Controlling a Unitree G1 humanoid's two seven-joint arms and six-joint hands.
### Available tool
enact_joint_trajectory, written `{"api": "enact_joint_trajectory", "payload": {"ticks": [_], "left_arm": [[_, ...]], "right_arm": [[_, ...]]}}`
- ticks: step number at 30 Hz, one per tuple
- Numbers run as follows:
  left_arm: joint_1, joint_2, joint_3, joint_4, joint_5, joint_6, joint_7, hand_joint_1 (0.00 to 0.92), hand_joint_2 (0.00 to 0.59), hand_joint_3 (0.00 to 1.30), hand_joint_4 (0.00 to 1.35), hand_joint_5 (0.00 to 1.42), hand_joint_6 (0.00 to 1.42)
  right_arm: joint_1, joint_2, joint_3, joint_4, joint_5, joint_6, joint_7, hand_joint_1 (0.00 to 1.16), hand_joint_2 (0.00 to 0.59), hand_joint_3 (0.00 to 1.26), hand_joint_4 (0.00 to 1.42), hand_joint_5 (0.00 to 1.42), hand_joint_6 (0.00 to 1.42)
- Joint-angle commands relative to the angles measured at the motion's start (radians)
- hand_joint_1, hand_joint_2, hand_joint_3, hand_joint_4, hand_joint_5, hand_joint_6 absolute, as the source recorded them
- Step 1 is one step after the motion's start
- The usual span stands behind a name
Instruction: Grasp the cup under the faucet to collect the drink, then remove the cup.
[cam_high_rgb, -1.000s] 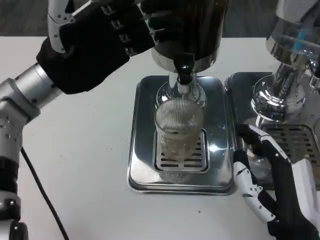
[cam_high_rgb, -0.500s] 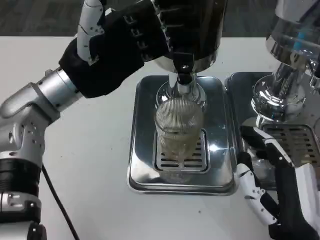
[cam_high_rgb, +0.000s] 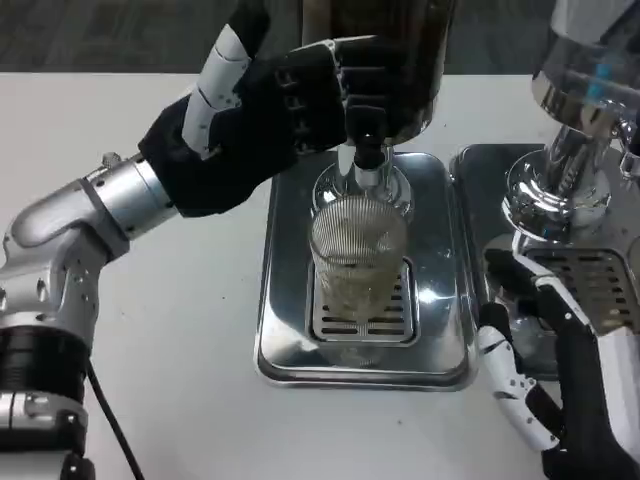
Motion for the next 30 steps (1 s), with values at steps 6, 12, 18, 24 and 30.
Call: {"api": "enact_joint_trajectory", "payload": {"ticks": [6,12,18,24,30], "left_arm": [[0.049,0.001,-0.022,0.013,0.057,-0.113,-0.002,0.0,0.125,0.31,0.29,0.32,0.22],[0.068,-0.005,-0.03,0.021,0.075,-0.188,0.011,0.0,0.121,0.31,0.31,0.33,0.22],[0.074,-0.008,-0.041,0.053,0.097,-0.253,0.027,0.0,0.12,0.31,0.31,0.34,0.22],[0.082,-0.011,-0.053,0.071,0.108,-0.328,0.045,0.0,0.119,0.32,0.32,0.33,0.22],[0.103,-0.008,-0.061,0.048,0.112,-0.382,0.053,0.0,0.118,0.32,0.32,0.33,0.22]], "right_arm": [[0.01,-0.007,-0.006,-0.019,0.019,-0.014,0.008,0.29,0.444,0.32,0.31,0.3,0.34],[0.012,-0.009,-0.007,-0.021,0.026,-0.014,0.013,0.29,0.444,0.32,0.31,0.3,0.34],[0.022,-0.01,-0.012,-0.027,0.035,-0.017,0.017,0.29,0.444,0.32,0.31,0.3,0.34],[0.017,-0.016,-0.013,-0.02,0.061,-0.027,0.036,0.29,0.439,0.3,0.3,0.3,0.34],[0.003,-0.018,-0.011,-0.008,0.081,-0.034,0.059,0.3,0.408,0.26,0.27,0.28,0.32]]}}
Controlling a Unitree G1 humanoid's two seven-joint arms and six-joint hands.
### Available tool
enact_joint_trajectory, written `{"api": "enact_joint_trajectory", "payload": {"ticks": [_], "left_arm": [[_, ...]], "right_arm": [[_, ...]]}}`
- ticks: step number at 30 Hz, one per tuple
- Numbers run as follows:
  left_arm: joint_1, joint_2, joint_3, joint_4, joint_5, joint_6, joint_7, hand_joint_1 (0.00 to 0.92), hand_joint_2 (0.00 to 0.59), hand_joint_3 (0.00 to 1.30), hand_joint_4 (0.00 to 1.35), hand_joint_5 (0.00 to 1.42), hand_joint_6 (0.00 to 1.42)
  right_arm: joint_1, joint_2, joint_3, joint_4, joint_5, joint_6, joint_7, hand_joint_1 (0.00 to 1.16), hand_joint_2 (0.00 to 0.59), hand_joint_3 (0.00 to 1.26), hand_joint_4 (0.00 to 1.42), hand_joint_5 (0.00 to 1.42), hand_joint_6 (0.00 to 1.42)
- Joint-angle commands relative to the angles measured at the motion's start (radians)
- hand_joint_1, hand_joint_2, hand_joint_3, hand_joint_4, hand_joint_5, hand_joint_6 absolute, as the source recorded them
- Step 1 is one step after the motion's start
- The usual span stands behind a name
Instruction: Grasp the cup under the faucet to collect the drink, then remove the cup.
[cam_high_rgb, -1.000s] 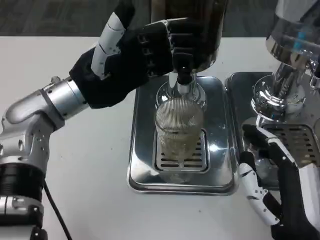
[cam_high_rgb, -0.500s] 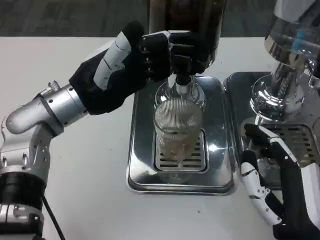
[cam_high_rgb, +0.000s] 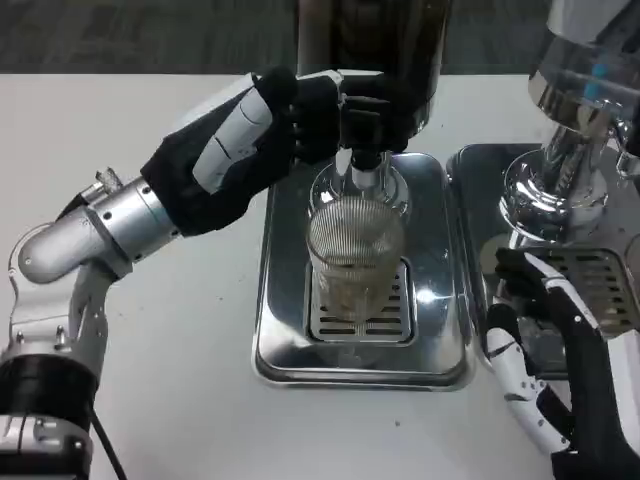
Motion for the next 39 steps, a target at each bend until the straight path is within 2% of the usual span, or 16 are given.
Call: {"api": "enact_joint_trajectory", "payload": {"ticks": [1,4,11,15,21,39], "left_arm": [[0.044,0.004,-0.017,-0.013,0.03,-0.039,-0.001,0.0,0.118,0.32,0.32,0.33,0.22],[0.045,0.005,-0.02,-0.017,0.034,-0.054,0.002,0.0,0.118,0.32,0.32,0.33,0.22],[0.05,0.01,-0.029,-0.006,0.061,-0.118,0.022,0.0,0.119,0.32,0.32,0.33,0.22],[0.056,0.014,-0.032,-0.003,0.071,-0.153,0.034,0.0,0.12,0.32,0.32,0.33,0.22],[0.064,0.021,-0.033,0.001,0.078,-0.195,0.039,0.0,0.12,0.32,0.32,0.33,0.22],[0.064,0.035,-0.063,0.064,0.142,-0.428,0.094,0.0,0.129,0.32,0.27,0.28,0.22]], "right_arm": [[-0.01,-0.007,-0.001,0.004,0.024,-0.026,0.023,0.31,0.407,0.26,0.27,0.28,0.32],[-0.022,-0.008,0.001,0.019,0.048,-0.034,0.045,0.32,0.391,0.24,0.25,0.27,0.32],[-0.072,-0.02,0.0,0.079,0.133,-0.078,0.123,0.39,0.291,0.19,0.17,0.23,0.28],[-0.097,-0.019,0.0,0.115,0.155,-0.095,0.147,0.44,0.267,0.18,0.16,0.22,0.27],[-0.113,-0.012,-0.004,0.139,0.159,-0.106,0.158,0.45,0.265,0.18,0.16,0.22,0.27],[-0.11,-0.005,-0.014,0.143,0.167,-0.1,0.168,0.44,0.295,0.17,0.15,0.2,0.25]]}}
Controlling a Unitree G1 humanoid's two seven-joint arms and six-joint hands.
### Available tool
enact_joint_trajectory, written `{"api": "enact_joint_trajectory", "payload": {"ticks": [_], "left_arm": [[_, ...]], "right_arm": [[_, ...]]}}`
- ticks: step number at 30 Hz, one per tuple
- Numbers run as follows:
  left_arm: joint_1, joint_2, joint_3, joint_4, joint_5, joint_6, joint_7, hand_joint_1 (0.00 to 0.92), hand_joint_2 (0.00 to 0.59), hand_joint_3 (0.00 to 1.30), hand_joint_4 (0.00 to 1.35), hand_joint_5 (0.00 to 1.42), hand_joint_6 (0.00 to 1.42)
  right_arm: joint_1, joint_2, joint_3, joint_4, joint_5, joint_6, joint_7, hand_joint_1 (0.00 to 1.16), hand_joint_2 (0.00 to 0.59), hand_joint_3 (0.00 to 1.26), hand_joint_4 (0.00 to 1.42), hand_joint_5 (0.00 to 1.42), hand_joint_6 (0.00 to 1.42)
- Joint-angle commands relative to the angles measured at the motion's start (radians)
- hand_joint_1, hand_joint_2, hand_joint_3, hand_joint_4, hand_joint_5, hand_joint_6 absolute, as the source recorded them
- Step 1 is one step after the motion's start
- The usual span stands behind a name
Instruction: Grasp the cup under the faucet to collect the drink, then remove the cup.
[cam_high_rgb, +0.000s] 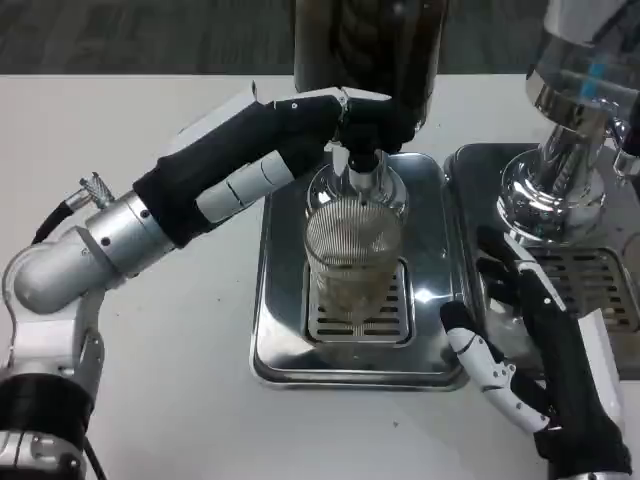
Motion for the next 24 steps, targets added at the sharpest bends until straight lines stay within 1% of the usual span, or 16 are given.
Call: {"api": "enact_joint_trajectory", "payload": {"ticks": [1,15,17,24], "left_arm": [[0.026,0.018,-0.022,0.028,0.039,-0.055,0.004,0.0,0.129,0.32,0.27,0.28,0.22],[0.034,0.03,-0.048,0.037,0.06,-0.15,0.048,0.0,0.125,0.3,0.25,0.27,0.22],[0.037,0.033,-0.053,0.036,0.066,-0.162,0.055,0.0,0.125,0.3,0.25,0.27,0.22],[0.043,0.044,-0.069,0.032,0.085,-0.198,0.083,0.0,0.123,0.3,0.24,0.27,0.22]], "right_arm": [[0.003,0.004,-0.008,0.009,0.013,-0.014,0.006,0.43,0.295,0.17,0.15,0.2,0.25],[-0.015,-0.001,-0.007,0.011,0.007,-0.008,0.022,0.44,0.288,0.15,0.13,0.17,0.23],[-0.019,-0.003,-0.006,0.012,0.008,-0.006,0.027,0.46,0.268,0.13,0.11,0.15,0.22],[-0.039,-0.01,0.0,0.012,0.007,0.009,0.061,0.5,0.25,0.08,0.05,0.09,0.18]]}}
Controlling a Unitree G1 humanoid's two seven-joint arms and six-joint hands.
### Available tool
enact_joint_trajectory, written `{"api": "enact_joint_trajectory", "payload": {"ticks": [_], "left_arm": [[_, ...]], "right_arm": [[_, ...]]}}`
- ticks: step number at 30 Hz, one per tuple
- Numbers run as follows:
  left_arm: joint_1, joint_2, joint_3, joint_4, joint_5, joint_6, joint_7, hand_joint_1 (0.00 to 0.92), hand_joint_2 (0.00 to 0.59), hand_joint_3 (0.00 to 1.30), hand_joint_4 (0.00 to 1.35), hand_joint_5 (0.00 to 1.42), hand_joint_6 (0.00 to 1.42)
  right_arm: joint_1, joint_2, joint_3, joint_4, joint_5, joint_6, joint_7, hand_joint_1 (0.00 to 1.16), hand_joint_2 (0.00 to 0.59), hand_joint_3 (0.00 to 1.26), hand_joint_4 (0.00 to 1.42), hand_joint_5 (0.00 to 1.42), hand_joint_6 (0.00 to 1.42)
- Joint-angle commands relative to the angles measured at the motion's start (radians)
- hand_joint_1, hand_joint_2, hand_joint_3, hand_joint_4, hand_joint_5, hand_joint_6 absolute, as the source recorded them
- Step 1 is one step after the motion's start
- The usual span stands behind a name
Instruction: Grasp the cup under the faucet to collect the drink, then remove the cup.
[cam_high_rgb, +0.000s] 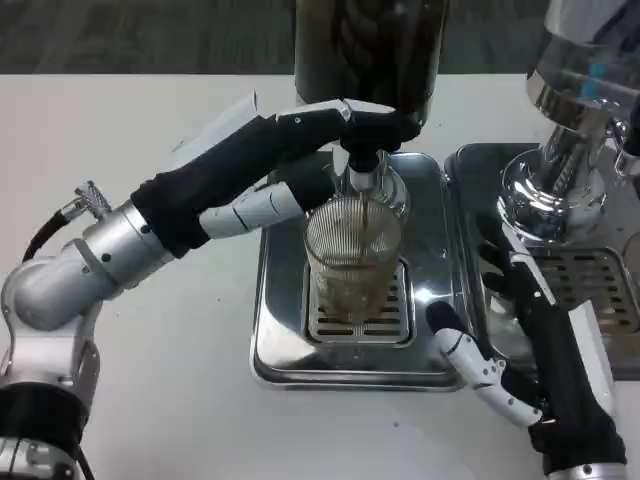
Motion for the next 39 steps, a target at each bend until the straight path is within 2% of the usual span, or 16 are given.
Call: {"api": "enact_joint_trajectory", "payload": {"ticks": [1,17,28,39], "left_arm": [[0.026,0.023,-0.027,0.007,0.04,-0.034,0.004,0.0,0.123,0.3,0.24,0.27,0.22],[0.027,0.042,-0.042,0.008,0.04,-0.042,0.034,0.0,0.126,0.3,0.25,0.26,0.22],[0.026,0.056,-0.04,0.002,0.04,-0.043,0.04,0.0,0.127,0.32,0.26,0.27,0.22],[0.037,0.065,-0.04,-0.004,0.042,-0.046,0.042,0.0,0.127,0.32,0.27,0.27,0.22]], "right_arm": [[-0.021,-0.007,0.002,0.013,0.005,0.01,0.027,0.51,0.248,0.08,0.04,0.09,0.18],[-0.116,-0.019,0.01,0.085,0.041,0.028,0.124,0.62,0.211,0.0,0.0,0.0,0.11],[-0.18,-0.02,0.018,0.144,0.032,0.054,0.145,0.7,0.201,0.0,0.0,0.0,0.11],[-0.228,-0.012,0.017,0.211,0.061,0.057,0.161,0.71,0.2,0.0,0.0,0.0,0.1]]}}
